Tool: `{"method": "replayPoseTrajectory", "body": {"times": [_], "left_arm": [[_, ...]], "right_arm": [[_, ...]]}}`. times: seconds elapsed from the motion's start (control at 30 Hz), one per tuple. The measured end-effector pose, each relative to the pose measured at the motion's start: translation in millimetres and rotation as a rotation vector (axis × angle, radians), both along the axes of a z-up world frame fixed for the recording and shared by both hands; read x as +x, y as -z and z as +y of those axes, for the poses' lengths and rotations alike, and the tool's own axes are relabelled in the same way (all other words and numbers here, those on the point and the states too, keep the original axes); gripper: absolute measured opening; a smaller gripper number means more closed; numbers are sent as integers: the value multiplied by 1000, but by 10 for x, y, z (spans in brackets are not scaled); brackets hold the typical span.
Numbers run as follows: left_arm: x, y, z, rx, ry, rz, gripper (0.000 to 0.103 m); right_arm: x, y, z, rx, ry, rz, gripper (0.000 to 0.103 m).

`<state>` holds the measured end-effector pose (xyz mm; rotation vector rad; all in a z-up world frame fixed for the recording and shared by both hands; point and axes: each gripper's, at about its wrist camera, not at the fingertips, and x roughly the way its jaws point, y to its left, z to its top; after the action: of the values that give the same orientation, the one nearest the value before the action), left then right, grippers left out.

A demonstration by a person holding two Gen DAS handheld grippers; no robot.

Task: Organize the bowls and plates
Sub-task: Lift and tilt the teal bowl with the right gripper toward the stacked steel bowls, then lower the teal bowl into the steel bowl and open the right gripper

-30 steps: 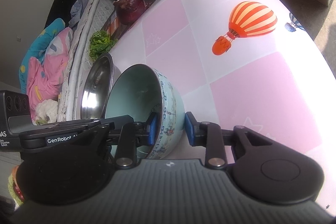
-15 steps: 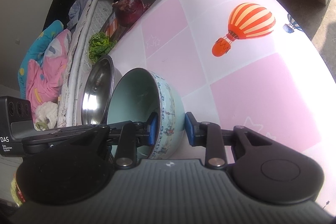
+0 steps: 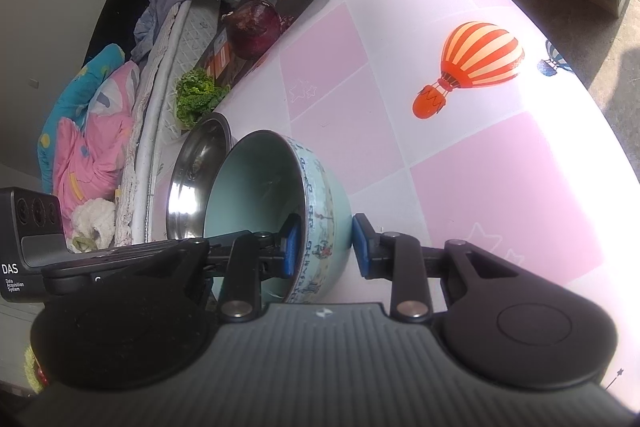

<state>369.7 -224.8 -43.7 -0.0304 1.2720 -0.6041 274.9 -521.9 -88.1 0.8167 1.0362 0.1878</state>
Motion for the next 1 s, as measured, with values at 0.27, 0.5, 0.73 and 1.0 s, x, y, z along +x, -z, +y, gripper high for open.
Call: {"method": "replayPoseTrajectory", "body": {"times": [0.27,0.5,0.73,1.0], "left_arm": [[-39,-170,120,-23,-15,-21,14],[12,-384,395,-49,-63,-51,14],[184,-508,868,-58,-145,-80,14],[518,-236,1273,-46,-236,-21,14]], "right_arm": [[27,-245,110,-15,-8,-21,27],[172,-496,336,-26,-49,-52,27],[570,-637,774,-13,-120,-76,27],[1108,-378,1177,-15,-178,-34,27]]}}
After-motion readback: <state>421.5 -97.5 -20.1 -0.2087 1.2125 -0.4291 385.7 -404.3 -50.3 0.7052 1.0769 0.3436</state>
